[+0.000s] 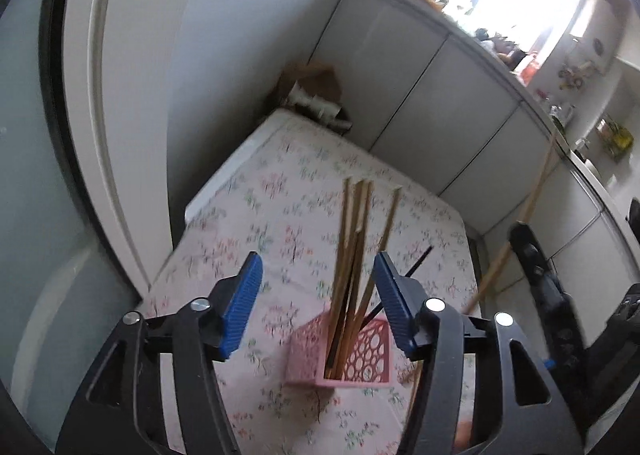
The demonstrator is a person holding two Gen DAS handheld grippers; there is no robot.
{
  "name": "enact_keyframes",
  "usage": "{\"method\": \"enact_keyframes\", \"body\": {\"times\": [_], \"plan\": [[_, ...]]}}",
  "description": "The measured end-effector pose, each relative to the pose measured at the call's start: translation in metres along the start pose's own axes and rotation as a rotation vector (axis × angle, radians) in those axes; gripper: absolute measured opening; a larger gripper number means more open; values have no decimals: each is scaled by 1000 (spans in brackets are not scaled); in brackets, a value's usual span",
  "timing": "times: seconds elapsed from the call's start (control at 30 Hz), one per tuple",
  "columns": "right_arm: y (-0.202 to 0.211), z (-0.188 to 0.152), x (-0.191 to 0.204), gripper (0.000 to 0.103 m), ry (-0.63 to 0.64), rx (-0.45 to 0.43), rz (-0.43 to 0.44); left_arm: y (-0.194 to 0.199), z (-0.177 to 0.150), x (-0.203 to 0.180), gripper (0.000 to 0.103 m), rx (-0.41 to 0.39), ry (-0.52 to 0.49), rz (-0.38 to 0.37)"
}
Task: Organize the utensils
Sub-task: 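Carry the wooden chopstick with the right tool and drop it into the pink cup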
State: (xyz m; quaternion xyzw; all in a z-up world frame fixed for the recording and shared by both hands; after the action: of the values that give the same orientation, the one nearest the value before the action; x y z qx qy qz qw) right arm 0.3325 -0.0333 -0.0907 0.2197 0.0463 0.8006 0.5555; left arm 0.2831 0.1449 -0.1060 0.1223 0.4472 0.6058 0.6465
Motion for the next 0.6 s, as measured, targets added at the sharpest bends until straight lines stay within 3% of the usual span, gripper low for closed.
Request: {"method": "enact_keyframes", "body": {"times": [0.1,0.23,0.47,0.6], "plan": [[-18,-10,3,7,39,2,-62,-2,0,15,55,27,68,-23],[-29,-24,2,8,77,11,-107,-3,-3,14,55,45,51,-22],[-25,-51,-5,8,113,75,-116,-4,-2,8,57,46,42,-29],[-18,-58,-8,8,102,143,-71,-3,-4,2,57,46,25,-23]]}}
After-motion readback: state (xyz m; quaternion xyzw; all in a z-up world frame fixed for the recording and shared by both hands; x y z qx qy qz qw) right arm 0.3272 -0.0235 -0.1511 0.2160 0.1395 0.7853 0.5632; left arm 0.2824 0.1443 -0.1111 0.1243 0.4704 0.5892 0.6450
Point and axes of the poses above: each gripper's, at about its wrist camera, not at the fingertips, and y roughly against the way its jaws point, x to its left, z to its top, the point moved 8 cm from there along -y, roughly the way its jaws point, and after that the axes turned 4 degrees about x, right-handed, at the moved point
